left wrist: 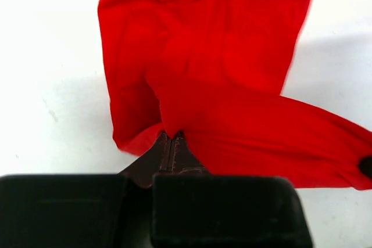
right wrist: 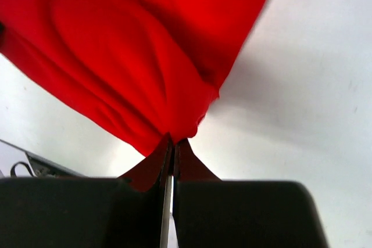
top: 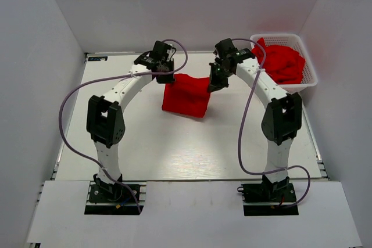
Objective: Fold and stack the t-shirts
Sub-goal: Fold the long partially folded tshirt into a neat square
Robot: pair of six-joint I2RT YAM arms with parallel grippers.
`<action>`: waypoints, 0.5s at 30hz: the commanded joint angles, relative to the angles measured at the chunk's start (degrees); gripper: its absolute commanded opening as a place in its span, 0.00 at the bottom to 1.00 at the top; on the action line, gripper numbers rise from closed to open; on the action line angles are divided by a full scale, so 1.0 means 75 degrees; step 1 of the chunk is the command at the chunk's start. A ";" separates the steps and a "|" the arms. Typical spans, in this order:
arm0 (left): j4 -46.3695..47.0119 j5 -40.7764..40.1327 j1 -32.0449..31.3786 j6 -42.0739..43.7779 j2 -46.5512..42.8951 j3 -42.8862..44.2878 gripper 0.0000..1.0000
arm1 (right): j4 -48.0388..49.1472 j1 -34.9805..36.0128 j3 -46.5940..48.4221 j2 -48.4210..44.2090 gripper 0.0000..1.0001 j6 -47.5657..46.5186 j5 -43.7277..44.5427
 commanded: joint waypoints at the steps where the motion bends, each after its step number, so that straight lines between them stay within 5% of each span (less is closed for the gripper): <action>1: 0.0365 -0.0348 0.0282 0.0145 0.0156 0.0471 0.00 | -0.0224 -0.0270 0.0805 0.0414 0.00 -0.0366 -0.0149; 15: 0.1175 0.0144 0.0504 0.0379 0.1959 0.1866 0.00 | 0.1460 -0.0903 0.1755 0.1995 0.00 -0.0215 -0.1133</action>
